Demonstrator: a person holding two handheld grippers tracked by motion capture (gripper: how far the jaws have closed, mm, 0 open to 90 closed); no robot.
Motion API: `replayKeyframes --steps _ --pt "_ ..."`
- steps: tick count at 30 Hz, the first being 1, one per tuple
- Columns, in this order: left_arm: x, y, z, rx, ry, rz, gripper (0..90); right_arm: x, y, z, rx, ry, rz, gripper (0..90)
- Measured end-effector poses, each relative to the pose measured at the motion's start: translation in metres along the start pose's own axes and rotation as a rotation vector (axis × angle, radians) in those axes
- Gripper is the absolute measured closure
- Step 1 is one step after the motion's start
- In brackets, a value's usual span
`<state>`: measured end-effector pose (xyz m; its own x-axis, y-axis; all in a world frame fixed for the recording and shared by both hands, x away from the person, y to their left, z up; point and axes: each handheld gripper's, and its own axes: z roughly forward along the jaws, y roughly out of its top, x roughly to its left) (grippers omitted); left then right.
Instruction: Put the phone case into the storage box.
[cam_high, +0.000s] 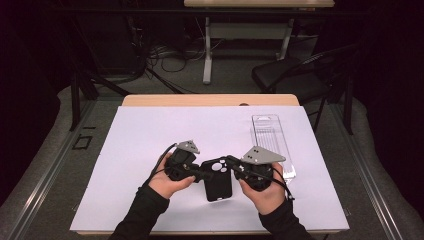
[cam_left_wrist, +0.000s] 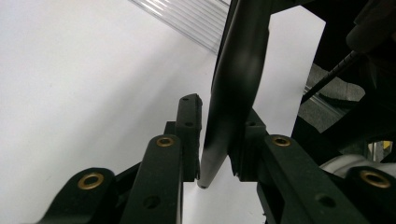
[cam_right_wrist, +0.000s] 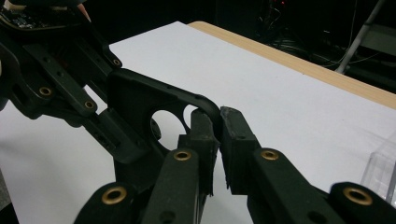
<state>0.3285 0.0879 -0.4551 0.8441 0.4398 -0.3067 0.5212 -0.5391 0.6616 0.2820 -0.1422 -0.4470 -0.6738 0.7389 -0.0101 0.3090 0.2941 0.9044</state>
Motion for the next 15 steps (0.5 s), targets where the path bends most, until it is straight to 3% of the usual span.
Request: replayKeyframes --steps 15 --pt "0.0001 0.0003 -0.0003 -0.027 -0.015 -0.015 60.5 -0.0007 0.0 -0.0023 -0.01 -0.036 -0.01 84.7"
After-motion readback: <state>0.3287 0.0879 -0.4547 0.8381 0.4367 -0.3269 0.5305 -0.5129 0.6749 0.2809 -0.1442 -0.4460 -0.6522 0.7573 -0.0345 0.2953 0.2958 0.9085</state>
